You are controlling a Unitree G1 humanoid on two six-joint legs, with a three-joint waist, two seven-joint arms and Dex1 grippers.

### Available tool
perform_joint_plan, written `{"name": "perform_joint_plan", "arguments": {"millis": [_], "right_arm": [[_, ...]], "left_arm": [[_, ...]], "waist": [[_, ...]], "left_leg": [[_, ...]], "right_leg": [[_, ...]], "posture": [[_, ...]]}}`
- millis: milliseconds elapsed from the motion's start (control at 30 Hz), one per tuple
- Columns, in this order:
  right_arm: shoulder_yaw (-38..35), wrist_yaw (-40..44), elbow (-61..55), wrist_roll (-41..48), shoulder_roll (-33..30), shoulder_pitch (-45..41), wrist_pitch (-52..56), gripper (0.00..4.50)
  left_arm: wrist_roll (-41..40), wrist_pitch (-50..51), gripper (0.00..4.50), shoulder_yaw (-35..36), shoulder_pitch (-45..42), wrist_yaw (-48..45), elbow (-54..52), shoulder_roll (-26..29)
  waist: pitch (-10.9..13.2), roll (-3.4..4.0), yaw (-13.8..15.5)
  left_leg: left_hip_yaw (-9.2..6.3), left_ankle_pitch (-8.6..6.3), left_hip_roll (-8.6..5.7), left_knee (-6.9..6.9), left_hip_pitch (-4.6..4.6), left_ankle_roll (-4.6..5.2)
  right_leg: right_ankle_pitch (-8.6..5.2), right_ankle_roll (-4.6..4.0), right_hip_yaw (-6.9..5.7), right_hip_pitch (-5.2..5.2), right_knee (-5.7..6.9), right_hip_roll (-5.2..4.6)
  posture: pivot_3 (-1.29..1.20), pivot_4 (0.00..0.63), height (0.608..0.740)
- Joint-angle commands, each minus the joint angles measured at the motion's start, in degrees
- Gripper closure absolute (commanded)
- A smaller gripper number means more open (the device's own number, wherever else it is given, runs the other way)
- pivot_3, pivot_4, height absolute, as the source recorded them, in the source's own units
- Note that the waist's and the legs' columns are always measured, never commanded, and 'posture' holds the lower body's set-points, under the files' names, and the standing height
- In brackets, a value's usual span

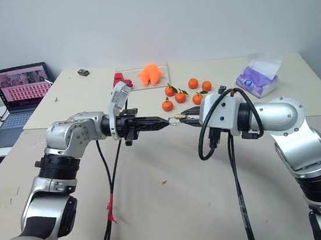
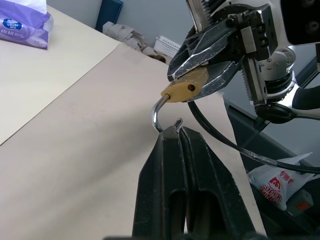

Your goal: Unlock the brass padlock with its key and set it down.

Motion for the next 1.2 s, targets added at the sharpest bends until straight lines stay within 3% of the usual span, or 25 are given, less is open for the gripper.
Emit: {"name": "perform_joint_plan", "arguments": {"millis": [33, 800, 1067, 1200], "right_arm": [[-0.8, -0.5, -2.1, 0.7, 0.4, -1.5, 0.3, 4.39], [-2.8, -0.3, -5.5, 4.3, -0.9, -0.4, 5.3, 4.39], [-1.9, 0.4, 1.3, 0.8, -1.7, 1.5, -0.8, 4.39], [-1.2, 0.4, 4.6, -1.0, -1.1, 1.3, -4.4, 4.39]], "left_arm": [[-0.2, -1.2, 4.41, 0.7, -1.9, -0.7, -0.6, 0.4], [0.3, -1.7, 4.41, 0.9, -1.4, -0.8, -0.2, 0.7], [1.7, -2.9, 4.41, 0.5, 0.8, -2.0, -2.0, 5.2], [0.9, -1.2, 3.33, 1.7, 3.3, -1.8, -4.3, 9.0]], "waist": [[0.0, 0.00, 0.0], [0.0, -0.01, 0.0], [0.0, -0.01, -0.3], [0.0, 0.00, -0.5]], "left_leg": [[0.00, 0.00, 0.00, 0.00, 0.00, 0.00], [0.00, 0.00, -0.01, 0.00, -0.02, 0.00], [0.01, 0.00, -0.01, 0.01, -0.02, 0.00], [0.01, 0.00, 0.02, -0.03, 0.02, 0.01]], "right_leg": [[0.00, 0.00, 0.00, 0.00, -0.01, -0.01], [0.00, 0.00, 0.00, 0.00, -0.02, -0.02], [0.00, 0.00, 0.01, -0.01, -0.04, -0.02], [0.00, 0.00, 0.01, -0.01, -0.01, 0.00]], "posture": [[0.00, 0.150, 0.673], [0.00, 0.150, 0.673], [0.00, 0.150, 0.673], [0.00, 0.150, 0.673]]}}
